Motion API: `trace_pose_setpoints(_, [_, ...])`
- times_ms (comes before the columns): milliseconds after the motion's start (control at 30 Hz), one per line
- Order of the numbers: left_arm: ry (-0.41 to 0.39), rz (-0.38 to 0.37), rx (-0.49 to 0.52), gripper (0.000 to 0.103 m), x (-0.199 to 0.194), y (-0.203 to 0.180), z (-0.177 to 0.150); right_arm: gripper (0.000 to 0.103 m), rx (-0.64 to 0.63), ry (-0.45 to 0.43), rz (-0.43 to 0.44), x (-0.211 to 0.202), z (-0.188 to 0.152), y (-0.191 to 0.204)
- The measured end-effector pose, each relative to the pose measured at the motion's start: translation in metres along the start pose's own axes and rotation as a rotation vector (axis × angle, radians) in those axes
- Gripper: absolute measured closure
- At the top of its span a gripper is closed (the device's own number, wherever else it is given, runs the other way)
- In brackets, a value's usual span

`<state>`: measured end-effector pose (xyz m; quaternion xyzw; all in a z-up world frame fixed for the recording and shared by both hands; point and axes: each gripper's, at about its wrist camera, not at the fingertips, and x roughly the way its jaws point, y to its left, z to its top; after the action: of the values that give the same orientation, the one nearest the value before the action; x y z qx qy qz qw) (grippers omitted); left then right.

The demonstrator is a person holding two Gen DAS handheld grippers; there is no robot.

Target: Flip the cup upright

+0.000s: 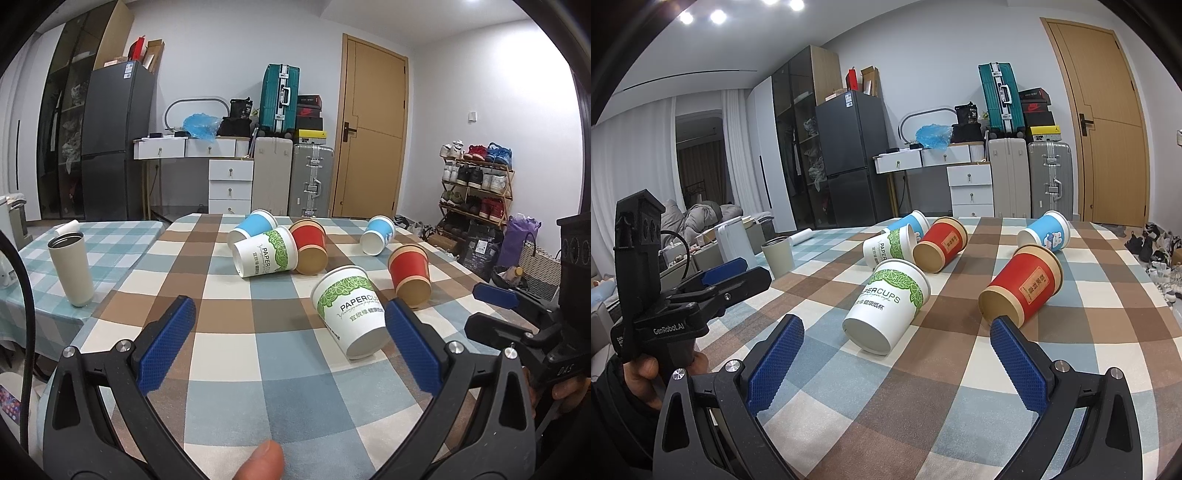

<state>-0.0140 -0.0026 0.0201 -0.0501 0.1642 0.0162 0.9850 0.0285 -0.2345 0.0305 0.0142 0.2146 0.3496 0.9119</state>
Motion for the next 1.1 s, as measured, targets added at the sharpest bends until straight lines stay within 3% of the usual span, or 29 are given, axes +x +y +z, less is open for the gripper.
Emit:
trace_pose_setpoints(433, [0.042,0.021,0.037,0.001,0.0052,-0.0017,-0.0011,0.0,-0.001,0.0,0.0,0.0001,-0.0001,0.0002])
trace_pose_setpoints(1100, [0.045,0.009,0.062,0.001,0.0089,-0.009,-0.0048,0.0,0.001,0.001,-0.003,0.0004,0.0004,0.0])
